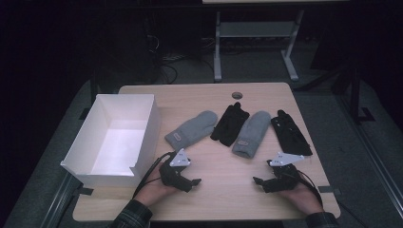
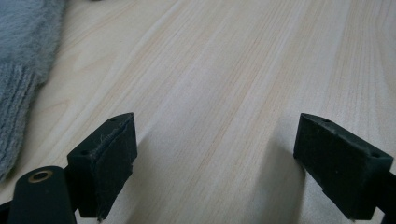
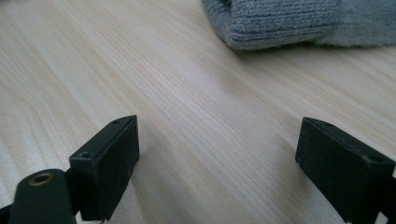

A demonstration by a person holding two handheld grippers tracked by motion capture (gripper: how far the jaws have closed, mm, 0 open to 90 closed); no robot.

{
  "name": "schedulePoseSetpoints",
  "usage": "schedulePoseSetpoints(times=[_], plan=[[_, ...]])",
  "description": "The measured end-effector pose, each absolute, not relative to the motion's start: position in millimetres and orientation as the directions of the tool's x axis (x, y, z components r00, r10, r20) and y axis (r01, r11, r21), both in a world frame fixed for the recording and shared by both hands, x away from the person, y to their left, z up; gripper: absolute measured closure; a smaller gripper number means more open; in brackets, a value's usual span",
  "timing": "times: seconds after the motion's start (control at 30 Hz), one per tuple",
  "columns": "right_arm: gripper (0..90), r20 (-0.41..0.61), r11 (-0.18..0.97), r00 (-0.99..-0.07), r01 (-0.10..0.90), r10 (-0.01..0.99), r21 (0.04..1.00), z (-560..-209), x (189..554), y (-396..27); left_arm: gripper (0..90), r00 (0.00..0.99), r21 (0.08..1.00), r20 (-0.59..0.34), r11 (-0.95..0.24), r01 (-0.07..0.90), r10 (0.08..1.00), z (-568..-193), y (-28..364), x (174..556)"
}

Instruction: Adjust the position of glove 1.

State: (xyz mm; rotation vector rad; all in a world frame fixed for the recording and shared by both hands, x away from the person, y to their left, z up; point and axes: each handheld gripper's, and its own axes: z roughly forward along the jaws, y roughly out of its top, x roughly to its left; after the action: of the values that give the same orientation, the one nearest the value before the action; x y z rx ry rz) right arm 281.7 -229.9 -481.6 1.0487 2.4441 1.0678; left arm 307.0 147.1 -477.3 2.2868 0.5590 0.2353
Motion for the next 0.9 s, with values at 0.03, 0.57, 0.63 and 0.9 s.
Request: schedulePoseSetpoints(times=[0.03, 0.57, 0.63, 0.9], plan=[[13.3, 0.035, 0.465, -0.699, 0.511, 0.714, 0.723, -481.6, 281.7, -229.9, 12.7, 0.887, 0.717, -0.001, -0.618, 0.322, 0.461, -477.3, 147.1, 307.0], [61.7, 0.066, 0.424, -0.696, 0.506, 0.715, 0.751, -450.3, 288.2, -239.5, 12.8, 0.895, 0.717, 0.008, -0.626, 0.305, 0.446, -477.2, 148.4, 308.3], [72.4, 0.061, 0.431, -0.705, 0.497, 0.707, 0.753, -448.3, 292.4, -239.6, 12.8, 0.893, 0.717, 0.008, -0.625, 0.308, 0.449, -477.1, 148.3, 308.0], [90.0, 0.071, 0.424, -0.725, 0.476, 0.685, 0.771, -439.9, 314.7, -236.7, 12.8, 0.889, 0.721, 0.002, -0.616, 0.316, 0.458, -477.5, 148.5, 306.2]])
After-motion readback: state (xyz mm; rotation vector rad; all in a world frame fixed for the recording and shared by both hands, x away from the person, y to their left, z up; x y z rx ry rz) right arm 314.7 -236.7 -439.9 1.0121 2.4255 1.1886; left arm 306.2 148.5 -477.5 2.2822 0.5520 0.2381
